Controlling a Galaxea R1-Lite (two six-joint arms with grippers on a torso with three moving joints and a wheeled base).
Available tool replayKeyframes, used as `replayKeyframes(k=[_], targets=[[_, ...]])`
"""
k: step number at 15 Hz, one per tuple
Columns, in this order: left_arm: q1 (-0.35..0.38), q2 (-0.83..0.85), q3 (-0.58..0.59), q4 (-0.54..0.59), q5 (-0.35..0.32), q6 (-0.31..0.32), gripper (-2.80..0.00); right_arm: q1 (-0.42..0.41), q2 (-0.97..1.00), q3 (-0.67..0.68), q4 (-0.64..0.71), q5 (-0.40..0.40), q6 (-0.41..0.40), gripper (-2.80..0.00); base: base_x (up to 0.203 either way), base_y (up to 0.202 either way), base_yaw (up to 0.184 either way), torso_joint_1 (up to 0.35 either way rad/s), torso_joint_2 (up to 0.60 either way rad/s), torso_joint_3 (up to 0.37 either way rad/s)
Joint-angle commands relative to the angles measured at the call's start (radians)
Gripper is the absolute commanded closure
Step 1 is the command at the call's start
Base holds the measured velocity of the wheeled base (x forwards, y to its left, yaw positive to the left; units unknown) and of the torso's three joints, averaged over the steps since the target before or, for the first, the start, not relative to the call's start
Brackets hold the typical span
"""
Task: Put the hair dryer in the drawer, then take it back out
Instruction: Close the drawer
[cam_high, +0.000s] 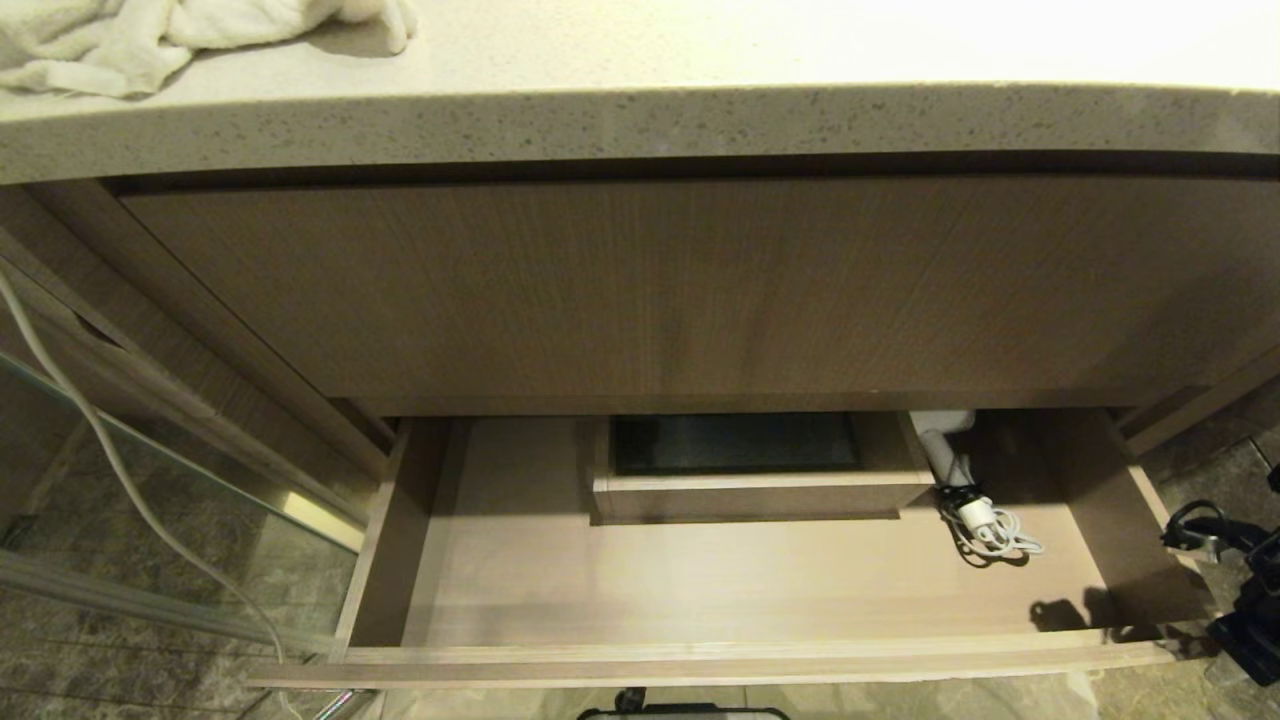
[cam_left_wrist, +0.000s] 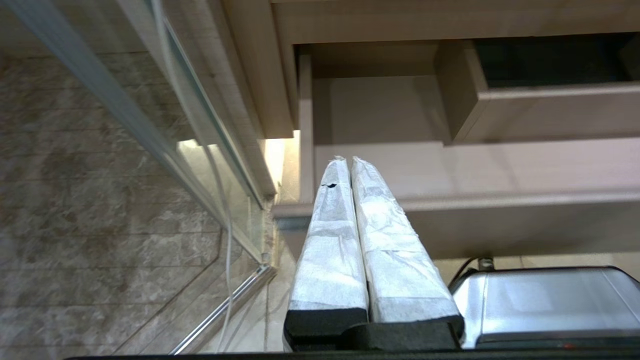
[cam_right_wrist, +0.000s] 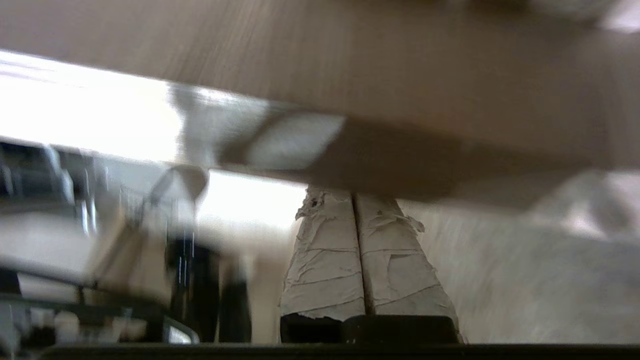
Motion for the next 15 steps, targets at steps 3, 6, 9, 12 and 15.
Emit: replayKeyframes(k=[3, 6, 9, 12, 15], targets=[[0.000, 0.001, 0.002, -0.001, 0.000, 0.000, 0.00, -0.006, -0.153, 0.056, -0.306, 0.198, 0.074, 0.00, 0.000, 0.000, 0.000, 0.000, 0.00, 0.000], [0.000, 0.001, 0.002, -0.001, 0.000, 0.000, 0.00, 0.061, -0.170, 0.088, -0.661, 0.224, 0.279, 0.00, 0.000, 0.000, 0.000, 0.000, 0.00, 0.000], [0.000, 0.001, 0.002, -0.001, 0.000, 0.000, 0.00, 0.113, -0.257, 0.112, -0.767, 0.242, 0.401, 0.00, 0.000, 0.000, 0.000, 0.000, 0.00, 0.000], [0.000, 0.001, 0.002, -0.001, 0.000, 0.000, 0.00, 0.107, -0.410, 0.187, -0.667, 0.312, 0.402, 0.00, 0.000, 0.000, 0.000, 0.000, 0.00, 0.000], [0.000, 0.001, 0.002, -0.001, 0.000, 0.000, 0.00, 0.105, -0.620, 0.228, -0.492, 0.325, 0.408, 0.00, 0.000, 0.000, 0.000, 0.000, 0.00, 0.000]])
